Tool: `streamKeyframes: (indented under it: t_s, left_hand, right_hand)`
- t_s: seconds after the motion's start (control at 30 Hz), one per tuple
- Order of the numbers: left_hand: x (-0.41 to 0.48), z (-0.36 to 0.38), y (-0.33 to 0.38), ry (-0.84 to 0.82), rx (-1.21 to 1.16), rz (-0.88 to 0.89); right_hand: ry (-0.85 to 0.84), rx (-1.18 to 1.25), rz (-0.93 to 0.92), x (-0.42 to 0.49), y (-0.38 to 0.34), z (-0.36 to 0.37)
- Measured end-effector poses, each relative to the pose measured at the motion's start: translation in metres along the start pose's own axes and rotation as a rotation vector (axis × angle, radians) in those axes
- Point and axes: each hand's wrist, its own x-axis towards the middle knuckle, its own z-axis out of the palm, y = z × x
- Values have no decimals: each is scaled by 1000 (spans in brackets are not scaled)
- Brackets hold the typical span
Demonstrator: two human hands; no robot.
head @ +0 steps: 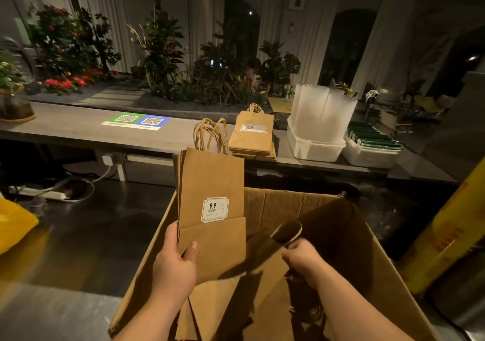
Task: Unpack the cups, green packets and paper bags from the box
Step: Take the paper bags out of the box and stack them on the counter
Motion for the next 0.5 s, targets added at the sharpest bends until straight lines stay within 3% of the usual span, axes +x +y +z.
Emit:
streamKeyframes:
  t_s: [0.17, 0.3, 0.37, 0.5]
  left_hand:
    - [7, -1, -5, -47, -5, -55]
    - [6, -1, -6, -91, -10, -61]
    - [3, 1, -5, -141, -23, -85]
    - [-1, 3, 0, -251, -127, -147]
  right_hand:
    - [18, 30, -405, -46, -48, -30]
    - [-260, 238, -650, -77, -86, -45]
    - [-319, 94, -764, -85, -100, -41]
    - [-140, -276, -890, -84, -128, -8]
